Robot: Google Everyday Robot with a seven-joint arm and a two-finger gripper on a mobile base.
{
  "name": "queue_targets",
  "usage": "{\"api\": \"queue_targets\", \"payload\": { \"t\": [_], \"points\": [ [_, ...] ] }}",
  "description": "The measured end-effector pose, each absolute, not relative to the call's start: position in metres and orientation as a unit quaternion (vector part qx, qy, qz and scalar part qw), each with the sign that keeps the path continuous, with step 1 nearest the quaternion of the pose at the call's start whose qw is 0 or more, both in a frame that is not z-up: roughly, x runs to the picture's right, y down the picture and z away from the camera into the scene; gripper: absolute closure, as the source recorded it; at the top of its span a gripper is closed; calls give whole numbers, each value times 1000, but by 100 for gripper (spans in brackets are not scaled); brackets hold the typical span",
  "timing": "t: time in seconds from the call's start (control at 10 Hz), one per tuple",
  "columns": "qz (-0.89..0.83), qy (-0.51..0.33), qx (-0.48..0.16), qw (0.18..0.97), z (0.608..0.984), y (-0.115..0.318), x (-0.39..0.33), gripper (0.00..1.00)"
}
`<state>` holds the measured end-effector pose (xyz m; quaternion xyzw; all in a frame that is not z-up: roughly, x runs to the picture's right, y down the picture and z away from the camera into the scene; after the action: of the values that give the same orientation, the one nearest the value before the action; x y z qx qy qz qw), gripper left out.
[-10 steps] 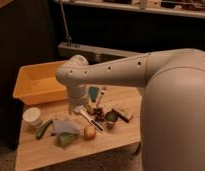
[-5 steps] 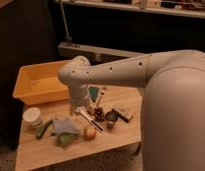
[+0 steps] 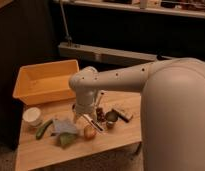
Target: Place apple in table surface
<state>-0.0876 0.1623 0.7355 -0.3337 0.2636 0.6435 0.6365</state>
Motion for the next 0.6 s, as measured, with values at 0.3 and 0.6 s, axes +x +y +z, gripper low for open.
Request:
{"api": "queue_targets", "payload": {
  "t": [0.3, 0.6],
  "points": [
    [644, 267, -358, 621, 740, 187, -84, 35],
    [652, 269, -367, 607, 746, 208, -83, 35]
  ]
}}
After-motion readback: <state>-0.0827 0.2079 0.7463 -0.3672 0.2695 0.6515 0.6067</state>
